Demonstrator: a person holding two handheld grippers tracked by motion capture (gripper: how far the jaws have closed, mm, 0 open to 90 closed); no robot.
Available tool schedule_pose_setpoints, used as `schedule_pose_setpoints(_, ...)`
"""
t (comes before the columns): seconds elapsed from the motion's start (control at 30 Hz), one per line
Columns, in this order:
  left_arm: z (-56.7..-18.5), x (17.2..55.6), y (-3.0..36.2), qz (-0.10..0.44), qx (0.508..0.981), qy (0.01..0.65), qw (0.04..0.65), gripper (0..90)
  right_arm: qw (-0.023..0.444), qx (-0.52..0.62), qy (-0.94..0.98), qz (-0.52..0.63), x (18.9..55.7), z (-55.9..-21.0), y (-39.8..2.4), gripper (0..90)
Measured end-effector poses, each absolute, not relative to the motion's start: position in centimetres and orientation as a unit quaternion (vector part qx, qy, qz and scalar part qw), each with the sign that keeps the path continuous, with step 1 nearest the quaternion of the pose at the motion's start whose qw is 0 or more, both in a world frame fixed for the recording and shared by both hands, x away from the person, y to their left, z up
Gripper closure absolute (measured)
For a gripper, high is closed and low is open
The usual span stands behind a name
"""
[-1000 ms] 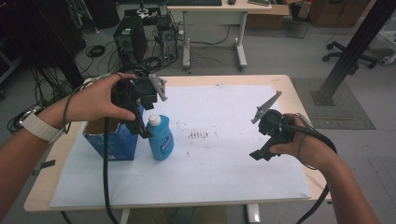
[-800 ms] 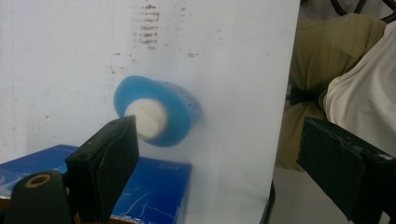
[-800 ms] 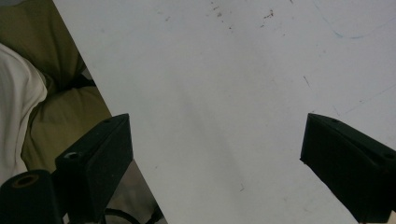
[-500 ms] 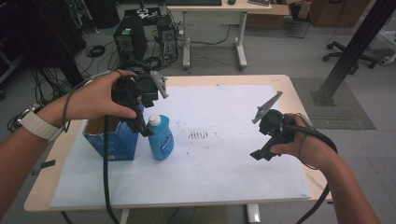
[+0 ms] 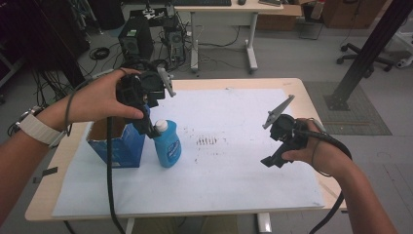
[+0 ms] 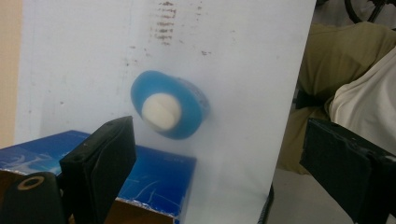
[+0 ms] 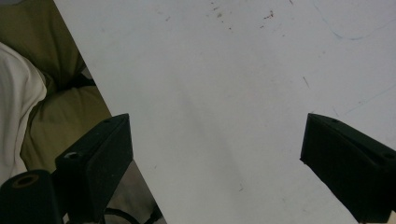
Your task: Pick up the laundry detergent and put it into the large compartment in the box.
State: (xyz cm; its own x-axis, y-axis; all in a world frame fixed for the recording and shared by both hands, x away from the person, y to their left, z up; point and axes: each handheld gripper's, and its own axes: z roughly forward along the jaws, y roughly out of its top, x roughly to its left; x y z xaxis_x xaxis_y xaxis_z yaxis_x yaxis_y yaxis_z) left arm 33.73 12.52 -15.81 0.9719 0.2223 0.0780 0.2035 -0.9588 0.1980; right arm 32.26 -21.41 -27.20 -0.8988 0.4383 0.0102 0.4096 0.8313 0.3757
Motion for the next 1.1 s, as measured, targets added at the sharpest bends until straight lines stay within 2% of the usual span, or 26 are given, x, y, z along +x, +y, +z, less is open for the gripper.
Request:
schedule_pose_setpoints(0.23,-15.2,33.8,12.3,0.058,0.987,0.123,0.086,10.8,0.038,0.220,0.956,0.189,32.3,-27.2,-21.4,9.2)
schedule_pose_setpoints(1.1,-14.9,35.5,12.0,0.073,0.964,0.246,0.067,9.5,0.039,0.215,0.956,0.194,32.5,-27.4,-21.5,9.2)
